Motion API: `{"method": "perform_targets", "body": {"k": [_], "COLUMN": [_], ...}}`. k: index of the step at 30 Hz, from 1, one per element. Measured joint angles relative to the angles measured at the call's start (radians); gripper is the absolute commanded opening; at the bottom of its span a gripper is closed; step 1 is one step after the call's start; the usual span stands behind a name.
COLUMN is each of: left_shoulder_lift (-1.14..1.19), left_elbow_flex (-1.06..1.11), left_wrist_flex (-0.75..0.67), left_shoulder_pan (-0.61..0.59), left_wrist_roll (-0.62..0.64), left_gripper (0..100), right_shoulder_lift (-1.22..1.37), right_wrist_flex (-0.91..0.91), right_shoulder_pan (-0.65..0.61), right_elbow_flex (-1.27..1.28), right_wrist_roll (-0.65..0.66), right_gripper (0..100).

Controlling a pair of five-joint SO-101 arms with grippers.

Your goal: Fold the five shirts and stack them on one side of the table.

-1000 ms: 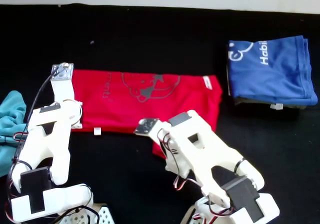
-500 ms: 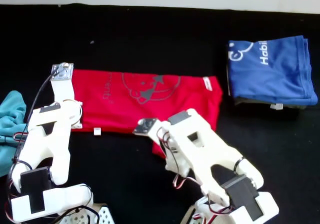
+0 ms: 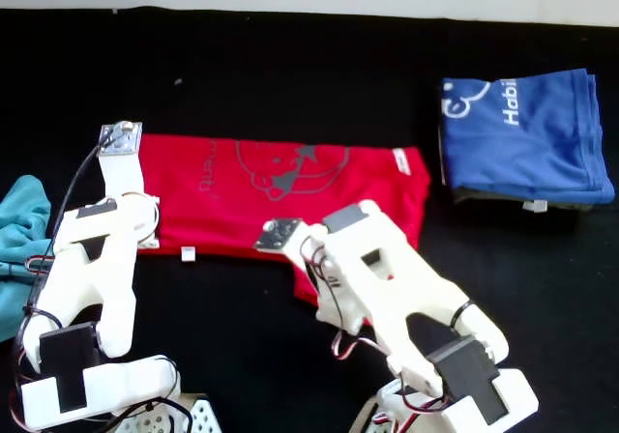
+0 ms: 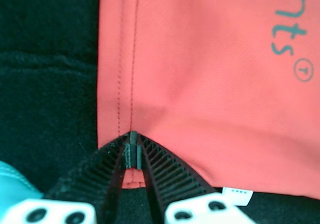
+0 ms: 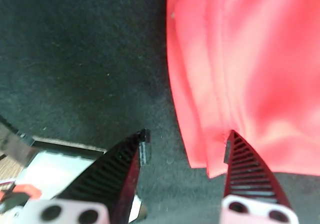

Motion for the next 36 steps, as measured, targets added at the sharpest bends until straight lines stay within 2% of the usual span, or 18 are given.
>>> {"method": "perform_targets", "body": {"k": [10, 15, 17, 27, 31, 36], "left_shoulder_lift": [0.000, 0.000, 0.000, 0.000, 0.000, 0.000], "left_elbow_flex": [0.000, 0.000, 0.000, 0.000, 0.000, 0.000], "left_wrist_flex": [0.000, 0.000, 0.000, 0.000, 0.000, 0.000], "left_shoulder_pan": [0.000, 0.000, 0.000, 0.000, 0.000, 0.000], "left_wrist_roll": [0.000, 0.000, 0.000, 0.000, 0.000, 0.000], "left_gripper": [1, 1, 1, 1, 1, 1], "right_shoulder_lift": [-0.005, 0.066, 0.086, 0.097, 0.092, 0.140], "right_wrist_flex": [-0.207, -0.224, -0.227, -0.086, -0.006, 0.081], "right_shoulder_pan": [0.035, 0.081, 0.103, 0.110, 0.178, 0.278], "right_elbow_flex": [0.146, 0.130, 0.100, -0.063, -0.206, -0.439], "right_wrist_roll": [0.002, 0.002, 0.002, 0.002, 0.003, 0.072], "right_gripper": [22.8, 0.0, 2.3, 0.6, 0.6, 0.6]}}
